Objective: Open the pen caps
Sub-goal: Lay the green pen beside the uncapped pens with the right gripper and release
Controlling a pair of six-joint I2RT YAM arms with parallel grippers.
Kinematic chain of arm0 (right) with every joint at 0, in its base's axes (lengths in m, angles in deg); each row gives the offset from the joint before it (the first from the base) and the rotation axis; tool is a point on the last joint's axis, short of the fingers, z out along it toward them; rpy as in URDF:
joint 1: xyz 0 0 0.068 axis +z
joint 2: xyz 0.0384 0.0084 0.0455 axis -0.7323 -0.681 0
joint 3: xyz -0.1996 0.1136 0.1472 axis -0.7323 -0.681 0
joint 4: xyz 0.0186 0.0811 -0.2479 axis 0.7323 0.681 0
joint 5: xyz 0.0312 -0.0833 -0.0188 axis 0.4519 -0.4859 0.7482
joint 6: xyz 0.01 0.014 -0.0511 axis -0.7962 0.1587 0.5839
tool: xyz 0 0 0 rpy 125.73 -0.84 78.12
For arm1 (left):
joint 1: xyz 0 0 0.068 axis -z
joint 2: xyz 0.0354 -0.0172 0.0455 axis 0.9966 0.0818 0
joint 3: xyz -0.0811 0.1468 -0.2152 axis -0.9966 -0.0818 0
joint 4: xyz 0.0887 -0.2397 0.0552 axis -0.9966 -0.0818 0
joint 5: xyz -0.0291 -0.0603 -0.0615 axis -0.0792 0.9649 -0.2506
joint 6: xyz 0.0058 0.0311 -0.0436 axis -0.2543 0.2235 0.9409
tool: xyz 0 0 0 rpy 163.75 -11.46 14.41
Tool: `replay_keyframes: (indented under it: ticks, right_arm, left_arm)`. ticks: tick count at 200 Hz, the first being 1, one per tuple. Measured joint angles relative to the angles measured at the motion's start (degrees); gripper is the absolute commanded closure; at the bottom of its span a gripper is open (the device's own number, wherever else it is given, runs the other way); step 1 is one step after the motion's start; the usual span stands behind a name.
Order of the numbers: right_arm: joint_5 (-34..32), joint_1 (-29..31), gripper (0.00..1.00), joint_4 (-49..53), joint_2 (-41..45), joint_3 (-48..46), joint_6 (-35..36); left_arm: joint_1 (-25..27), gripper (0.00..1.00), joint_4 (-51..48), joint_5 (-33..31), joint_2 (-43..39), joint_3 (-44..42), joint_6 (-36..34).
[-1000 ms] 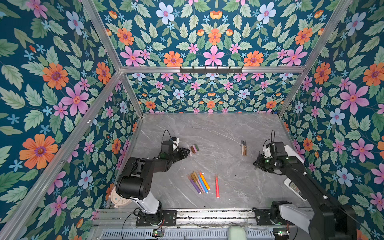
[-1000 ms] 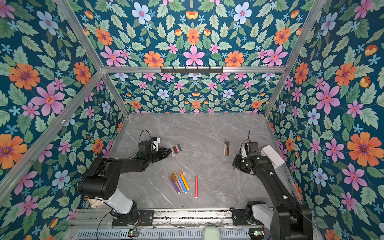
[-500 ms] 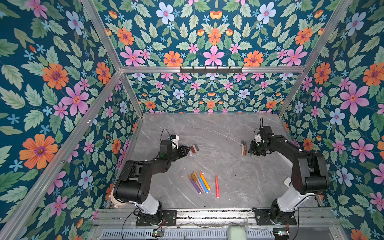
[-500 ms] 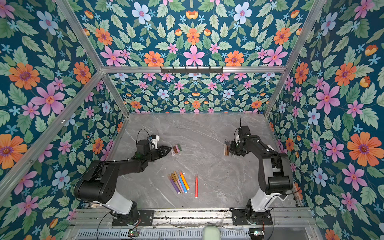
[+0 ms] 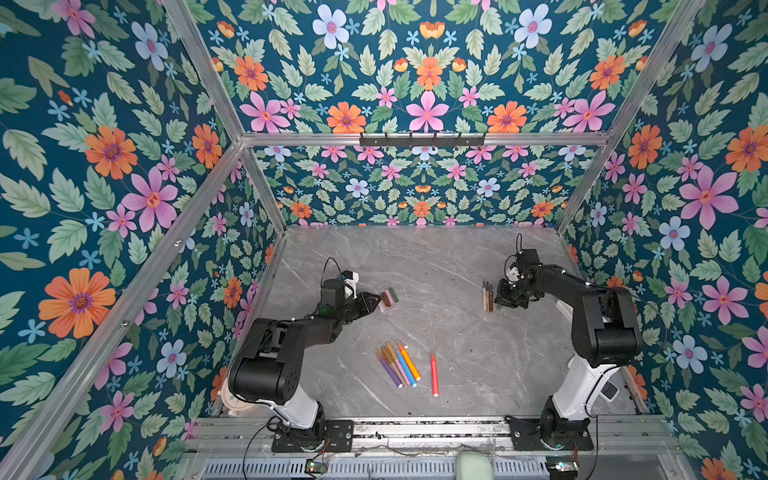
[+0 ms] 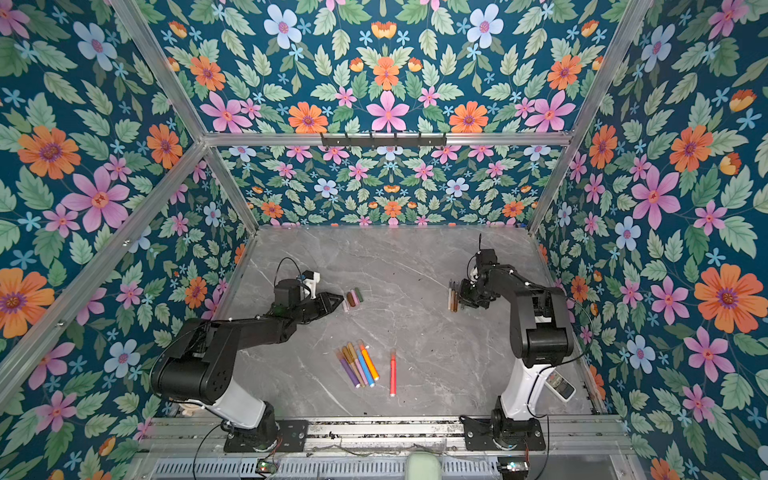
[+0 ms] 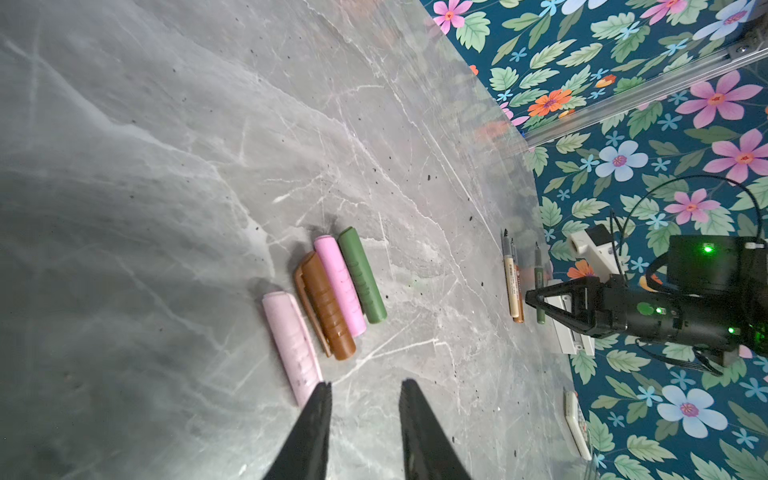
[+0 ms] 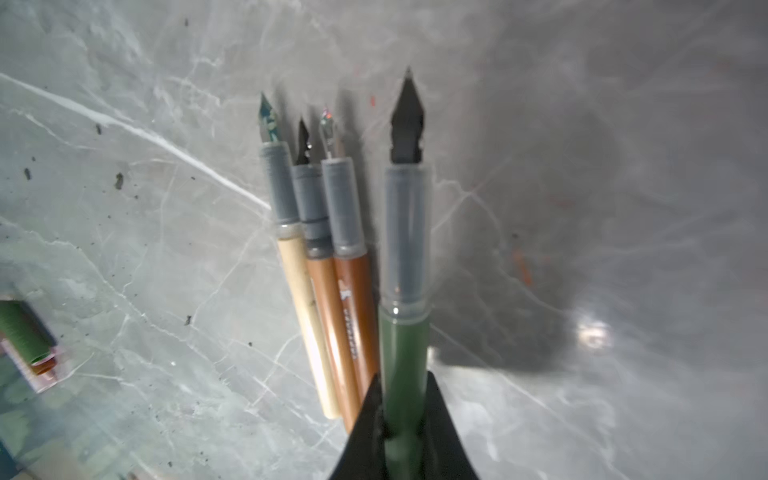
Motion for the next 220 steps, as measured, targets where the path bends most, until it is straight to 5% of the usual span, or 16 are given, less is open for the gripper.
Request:
replay_keyframes:
  ticks: [68, 220]
  right_arm:
    - [5.7, -2.9, 0.66, -2.7, -1.4, -0.7, -0.5]
    - [10.3, -3.5, 0.6, -5.1, -2.8, 0.2, -1.6]
  left_arm:
    - [0.0, 0.68, -0.4, 0.0, 0.7, 0.4, 0.0]
    - [0.0, 0.68, -0.8, 0.0, 2.7, 1.3, -0.1]
